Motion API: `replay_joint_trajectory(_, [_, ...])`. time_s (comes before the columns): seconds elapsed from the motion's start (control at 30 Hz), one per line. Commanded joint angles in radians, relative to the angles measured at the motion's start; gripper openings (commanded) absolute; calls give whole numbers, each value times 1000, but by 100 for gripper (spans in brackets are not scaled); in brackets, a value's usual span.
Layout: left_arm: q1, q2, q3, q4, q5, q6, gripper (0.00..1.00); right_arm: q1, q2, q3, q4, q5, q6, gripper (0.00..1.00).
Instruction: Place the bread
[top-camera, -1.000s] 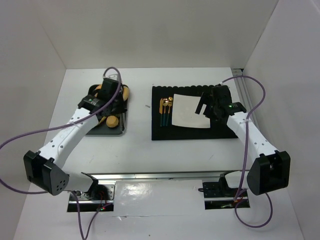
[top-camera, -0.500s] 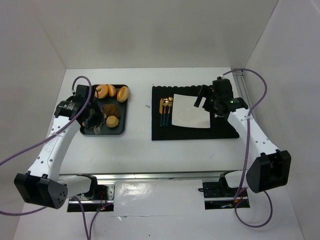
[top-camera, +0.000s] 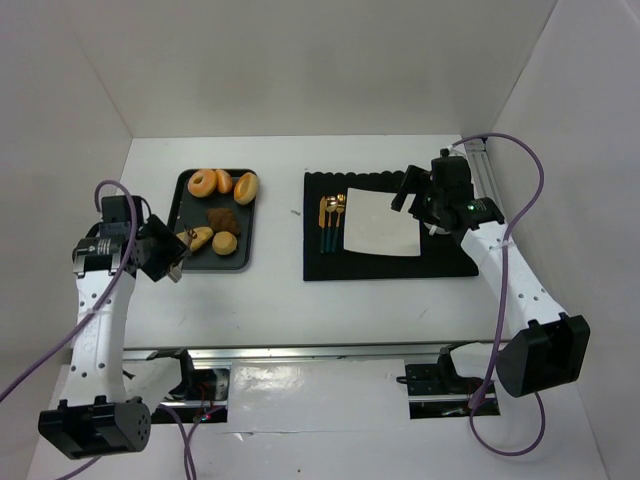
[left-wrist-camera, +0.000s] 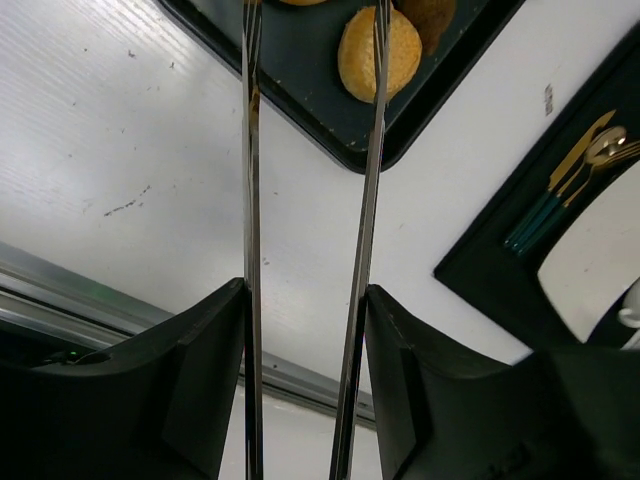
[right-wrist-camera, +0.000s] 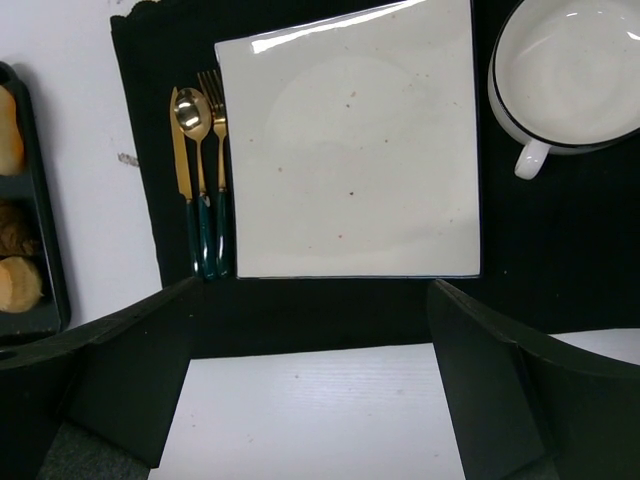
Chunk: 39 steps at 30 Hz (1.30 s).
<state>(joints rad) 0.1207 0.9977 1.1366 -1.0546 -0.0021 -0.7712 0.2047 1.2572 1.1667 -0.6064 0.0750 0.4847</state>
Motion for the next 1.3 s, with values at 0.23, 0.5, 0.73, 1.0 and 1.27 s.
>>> replay_joint_trajectory(0.23, [117,-39,-77,79,180,-100,61,2,-18,50,16,6,-21,99])
replay_joint_trajectory(0.5, [162,-8,-87,100,232,-109,62,2,-18,40,16,6,-31,99])
replay_joint_trajectory(0.73, [172,1,-96,78,189,-155,63,2,-7,40,16,6,-40,99])
replay_joint_trajectory(1.0, [183,19,-156,194,177,-189,64,2,-7,21,16,-12,-40,99])
replay_joint_trajectory(1.27, [183,42,-221,318,214,-208,64,-7,-7,21,16,-3,-49,99])
